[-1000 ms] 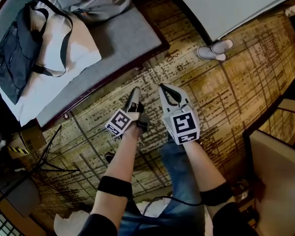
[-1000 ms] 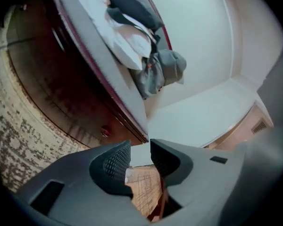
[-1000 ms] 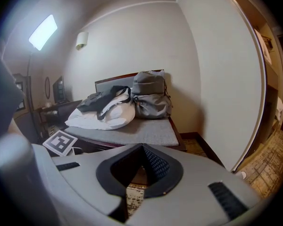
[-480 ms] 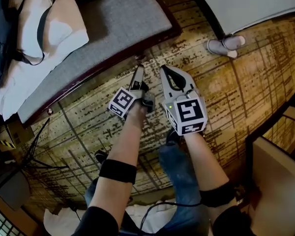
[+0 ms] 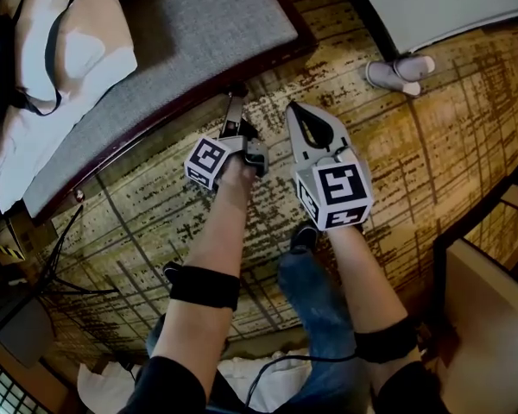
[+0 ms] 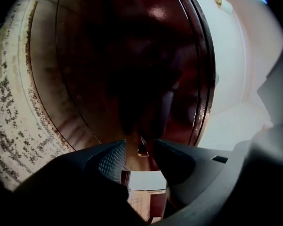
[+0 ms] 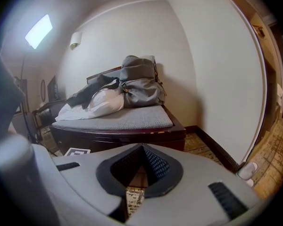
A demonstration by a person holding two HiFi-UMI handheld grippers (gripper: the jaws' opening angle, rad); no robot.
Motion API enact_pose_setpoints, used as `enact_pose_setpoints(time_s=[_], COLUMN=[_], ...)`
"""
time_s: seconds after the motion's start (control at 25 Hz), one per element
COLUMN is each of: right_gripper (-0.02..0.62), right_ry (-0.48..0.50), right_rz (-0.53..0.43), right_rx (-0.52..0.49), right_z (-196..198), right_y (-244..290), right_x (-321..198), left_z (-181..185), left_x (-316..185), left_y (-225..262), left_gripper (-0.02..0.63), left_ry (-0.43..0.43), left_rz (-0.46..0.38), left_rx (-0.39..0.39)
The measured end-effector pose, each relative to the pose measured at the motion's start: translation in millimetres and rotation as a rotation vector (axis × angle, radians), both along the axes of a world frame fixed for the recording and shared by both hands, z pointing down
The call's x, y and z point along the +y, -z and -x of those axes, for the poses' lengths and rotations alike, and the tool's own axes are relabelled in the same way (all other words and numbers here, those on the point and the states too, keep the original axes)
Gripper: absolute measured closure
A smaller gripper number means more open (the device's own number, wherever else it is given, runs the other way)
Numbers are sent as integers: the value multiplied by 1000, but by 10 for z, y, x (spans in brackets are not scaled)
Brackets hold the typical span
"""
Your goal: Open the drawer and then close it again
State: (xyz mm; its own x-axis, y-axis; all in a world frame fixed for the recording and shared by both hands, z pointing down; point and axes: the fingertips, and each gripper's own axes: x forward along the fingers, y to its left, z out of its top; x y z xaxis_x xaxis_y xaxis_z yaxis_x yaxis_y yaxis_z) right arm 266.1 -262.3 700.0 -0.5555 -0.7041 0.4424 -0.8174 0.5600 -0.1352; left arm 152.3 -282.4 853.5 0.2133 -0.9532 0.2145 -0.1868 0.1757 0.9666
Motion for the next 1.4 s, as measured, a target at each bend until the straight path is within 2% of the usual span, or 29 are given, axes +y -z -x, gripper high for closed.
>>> enact_pose_setpoints(time_s=[0.08,0.28,0.32,0.68,1.08,1.4], right_gripper=[591,591,591,591,592,592], right_ry=[-2,-2,-2,-17,-53,-66], right_rz=[4,11,14,30,34,33], right_rx=[-1,2,0,8,7,18], right_z=[-30,-61,-54,-83,-164,-248], right_y=[-27,-72,-77,-164,-143,-132], right_x=[-8,-24,-19,30,97,199], left_z=[6,-13,-20,-18,-39,-217], left_x=[-24,-44,-45,-52,6,313], left_y=[6,13,7,10,18,12], left_gripper=[464,508,555,558,560,560], left_ry=[19,58,57,23,59,45], left_rz=[-16,-24,-13,-12,13,-16], left_rx=[10,40,37,20,17,44])
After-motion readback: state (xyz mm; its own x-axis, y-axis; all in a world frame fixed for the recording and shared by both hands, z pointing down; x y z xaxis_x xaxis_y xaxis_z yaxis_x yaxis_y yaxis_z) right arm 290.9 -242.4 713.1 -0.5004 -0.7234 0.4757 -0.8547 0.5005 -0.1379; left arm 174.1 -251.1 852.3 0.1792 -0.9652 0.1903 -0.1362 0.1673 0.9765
